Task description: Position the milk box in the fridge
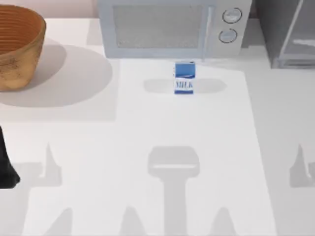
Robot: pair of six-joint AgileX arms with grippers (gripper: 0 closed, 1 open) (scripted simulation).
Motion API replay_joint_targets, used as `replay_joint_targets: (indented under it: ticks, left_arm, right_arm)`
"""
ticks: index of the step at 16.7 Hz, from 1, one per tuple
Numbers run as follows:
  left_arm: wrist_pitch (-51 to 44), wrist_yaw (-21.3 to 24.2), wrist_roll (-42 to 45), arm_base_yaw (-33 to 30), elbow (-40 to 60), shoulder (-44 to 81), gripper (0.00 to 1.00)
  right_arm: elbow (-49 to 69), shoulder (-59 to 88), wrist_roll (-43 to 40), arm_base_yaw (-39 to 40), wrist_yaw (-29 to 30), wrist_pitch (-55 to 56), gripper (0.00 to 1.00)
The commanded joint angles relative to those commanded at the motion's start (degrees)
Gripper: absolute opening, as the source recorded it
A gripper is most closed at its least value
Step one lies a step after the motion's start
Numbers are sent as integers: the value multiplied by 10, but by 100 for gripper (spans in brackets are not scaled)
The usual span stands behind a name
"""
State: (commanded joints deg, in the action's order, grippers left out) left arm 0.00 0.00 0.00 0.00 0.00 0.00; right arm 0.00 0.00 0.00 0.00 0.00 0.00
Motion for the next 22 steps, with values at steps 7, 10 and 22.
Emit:
replay_joint_targets:
  ticks: [7, 10, 22]
  left_arm:
    - [0, 0, 0, 0, 0, 0, 100]
    - [0, 0, 0, 0, 0, 0, 100]
    - [0, 0, 0, 0, 0, 0, 100]
  right_arm:
    - [52, 88, 8, 34, 27, 44, 100]
    - [117, 210, 18, 74, 64, 98, 100]
    - [470, 950, 74, 281, 288, 394, 100]
